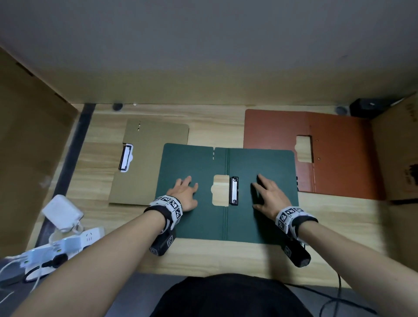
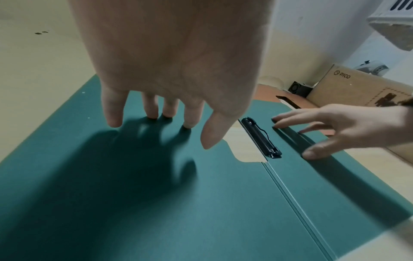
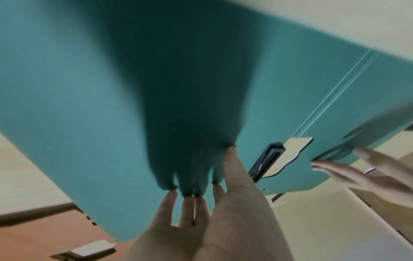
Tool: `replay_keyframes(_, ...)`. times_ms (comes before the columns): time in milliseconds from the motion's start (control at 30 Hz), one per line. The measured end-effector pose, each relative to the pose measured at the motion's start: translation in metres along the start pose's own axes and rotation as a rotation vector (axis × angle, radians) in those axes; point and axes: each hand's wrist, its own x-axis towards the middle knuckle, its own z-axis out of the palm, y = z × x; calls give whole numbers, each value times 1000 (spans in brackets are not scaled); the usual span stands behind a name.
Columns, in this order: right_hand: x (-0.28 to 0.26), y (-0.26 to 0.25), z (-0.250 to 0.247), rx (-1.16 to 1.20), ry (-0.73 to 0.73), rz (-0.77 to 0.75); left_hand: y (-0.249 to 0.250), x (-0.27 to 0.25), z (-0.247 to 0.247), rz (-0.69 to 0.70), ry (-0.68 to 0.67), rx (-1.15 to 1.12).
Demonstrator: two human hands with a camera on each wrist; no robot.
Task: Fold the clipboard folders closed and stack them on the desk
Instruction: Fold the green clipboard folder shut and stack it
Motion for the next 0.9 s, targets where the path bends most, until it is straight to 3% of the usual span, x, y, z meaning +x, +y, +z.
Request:
replay_keyframes(167, -19, -20, 15, -35, -27, 16, -25, -4, 26, 35, 136, -165)
replay_keyframes(333, -19, -29, 16, -43, -37, 72, -65, -26, 58, -115, 394, -368)
replay_keyframes(433, -20, -33, 16, -59, -45, 97, -84, -37, 67, -284, 503, -530)
replay_keyframes(500, -20, -37, 14, -63, -55, 116, -91, -40, 68, -385, 480, -712)
replay_keyframes(600, -20, -42, 12, -70, -62, 138, -96, -38, 72, -421, 404, -997)
replay_keyframes(733, -18, -46, 15, -77, -68, 165, -101, -36, 70, -453, 403, -1122)
replay_keyframes(900, -17, -47, 18, -81, -57, 157, -102, -44, 53, -340, 462, -1234)
